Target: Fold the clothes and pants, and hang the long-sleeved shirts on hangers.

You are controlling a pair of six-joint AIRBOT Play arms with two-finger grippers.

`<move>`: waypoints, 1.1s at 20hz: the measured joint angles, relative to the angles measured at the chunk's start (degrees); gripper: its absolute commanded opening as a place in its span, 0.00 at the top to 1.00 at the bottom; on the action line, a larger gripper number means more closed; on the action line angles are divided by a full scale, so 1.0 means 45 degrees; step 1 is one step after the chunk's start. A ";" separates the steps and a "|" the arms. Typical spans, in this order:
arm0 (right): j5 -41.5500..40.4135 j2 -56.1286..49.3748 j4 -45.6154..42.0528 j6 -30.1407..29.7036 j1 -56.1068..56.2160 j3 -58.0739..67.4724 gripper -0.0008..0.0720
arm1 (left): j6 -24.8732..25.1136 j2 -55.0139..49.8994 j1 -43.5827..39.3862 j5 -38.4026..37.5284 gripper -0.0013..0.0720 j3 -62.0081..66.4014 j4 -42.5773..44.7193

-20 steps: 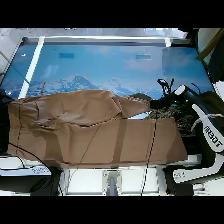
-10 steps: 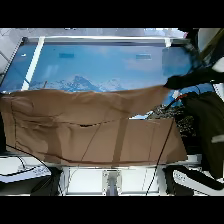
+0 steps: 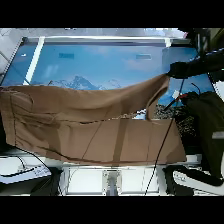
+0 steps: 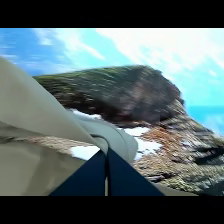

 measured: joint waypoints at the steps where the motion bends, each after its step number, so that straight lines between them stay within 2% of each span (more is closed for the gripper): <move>1: -0.0121 -0.0636 -0.0112 0.0131 -0.0223 0.0015 0.97 | -0.0087 -0.0175 -0.0024 0.0253 0.95 0.0000 0.0005; 7: -0.2195 -0.4643 0.0185 0.0301 -0.0782 0.0083 0.97 | -0.0627 -0.1462 -0.0301 0.1418 0.95 0.0000 -0.0053; 11: -0.5187 -0.6358 0.0408 0.0777 -0.0806 0.0092 0.97 | -0.0714 -0.2161 -0.0661 0.2064 0.95 0.0000 -0.0063; 15: -0.8510 -0.6951 0.0986 0.1792 -0.0806 0.0121 0.97 | -0.0947 -0.2404 -0.0981 0.3094 0.95 0.0000 -0.0078; 16: -0.9190 -0.7014 0.1214 0.1991 -0.0801 0.0121 0.87 | -0.0971 -0.2424 -0.1049 0.3317 0.95 0.0000 -0.0078; 17: -0.9680 -0.7062 0.1365 0.2132 -0.0806 0.0121 0.52 | -0.1044 -0.2438 -0.1127 0.3517 0.95 0.0000 -0.0078; 18: -1.0069 -0.7096 0.1520 0.2254 -0.0806 0.0121 0.36 | -0.1054 -0.2458 -0.1205 0.3648 0.81 0.0000 -0.0078; 19: -1.0253 -0.7111 0.1613 0.2341 -0.0821 0.0121 0.36 | -0.1098 -0.2463 -0.1292 0.3750 0.46 0.0000 -0.0078; 20: -1.0278 -0.7116 0.1719 0.2453 -0.0821 0.0126 0.36 | -0.1151 -0.2458 -0.1375 0.3886 0.23 0.0000 -0.0107; 22: -0.9831 -0.7096 0.1817 0.2555 -0.0879 0.0272 0.36 | -0.1234 -0.2404 -0.1481 0.3827 0.23 0.0000 -0.0136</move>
